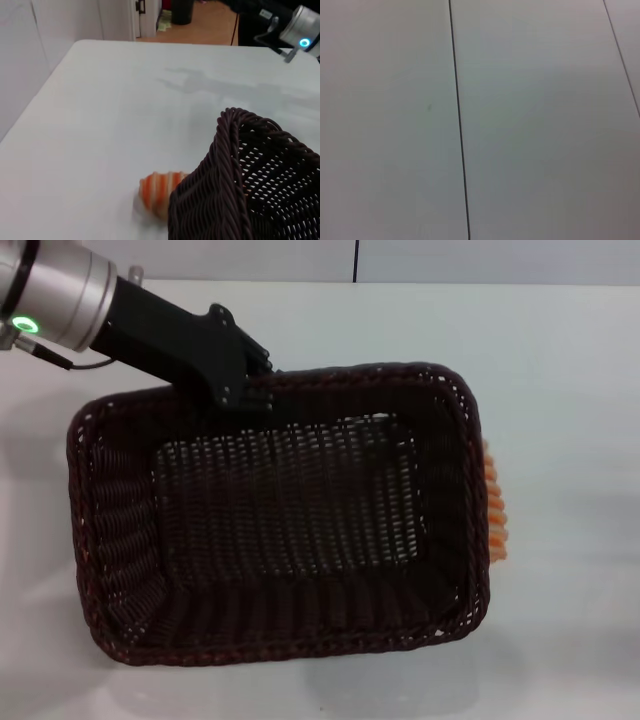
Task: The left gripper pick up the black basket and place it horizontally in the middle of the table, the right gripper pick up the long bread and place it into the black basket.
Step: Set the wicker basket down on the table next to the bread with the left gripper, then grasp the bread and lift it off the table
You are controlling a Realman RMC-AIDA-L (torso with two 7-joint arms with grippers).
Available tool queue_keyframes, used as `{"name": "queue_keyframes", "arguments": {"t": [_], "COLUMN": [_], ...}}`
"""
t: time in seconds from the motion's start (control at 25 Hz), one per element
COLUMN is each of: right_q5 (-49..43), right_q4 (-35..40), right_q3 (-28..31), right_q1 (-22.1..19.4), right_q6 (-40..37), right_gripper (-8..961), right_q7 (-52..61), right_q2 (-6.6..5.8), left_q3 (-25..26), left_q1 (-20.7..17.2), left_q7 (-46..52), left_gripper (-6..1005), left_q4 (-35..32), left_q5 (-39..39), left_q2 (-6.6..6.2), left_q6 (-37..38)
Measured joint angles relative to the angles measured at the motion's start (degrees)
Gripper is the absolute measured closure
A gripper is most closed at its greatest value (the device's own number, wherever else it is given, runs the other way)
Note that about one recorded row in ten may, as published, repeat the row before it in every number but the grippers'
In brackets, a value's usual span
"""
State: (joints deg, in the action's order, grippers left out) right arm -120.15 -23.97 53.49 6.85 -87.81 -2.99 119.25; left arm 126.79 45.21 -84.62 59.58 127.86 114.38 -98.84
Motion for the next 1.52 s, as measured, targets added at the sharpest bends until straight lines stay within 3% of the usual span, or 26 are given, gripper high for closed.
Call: {"name": "queue_keyframes", "arguments": {"t": [0.56,1.0,1.04,1.32,1.52], "right_q5": [-0.17,-0.18,-0.18,-0.26,-0.28], "right_q4": [0.74,0.86,0.86,0.47,-1.4], "right_q3": [-0.38,-0.63,-0.68,-2.15,-5.14], "right_q1": [-0.29,-0.9,-0.94,-1.17,-1.47], "right_q6": [-1.48,-2.31,-2.34,-3.29,-4.27], "right_gripper": [412,411,411,411,412], "right_q7": [-0.09,-0.09,-0.09,-0.08,-0.07], "right_q2": [-0.16,-0.04,-0.01,0.09,0.07], "left_q3": [0.22,0.77,1.01,7.59,13.2], "left_q1": [-0.21,-0.67,-0.7,-0.85,-2.85], "left_q7": [-4.52,-5.9,-6.03,-7.25,-7.92], "left_gripper": [785,396,395,385,389], "left_q4": [-3.15,-2.41,-2.16,0.56,0.7], "left_q5": [0.4,0.33,0.32,-2.67,-11.1], "left_q2": [0.99,1.73,1.82,2.32,1.26], "left_q6": [0.87,1.92,2.02,2.63,2.8]}}
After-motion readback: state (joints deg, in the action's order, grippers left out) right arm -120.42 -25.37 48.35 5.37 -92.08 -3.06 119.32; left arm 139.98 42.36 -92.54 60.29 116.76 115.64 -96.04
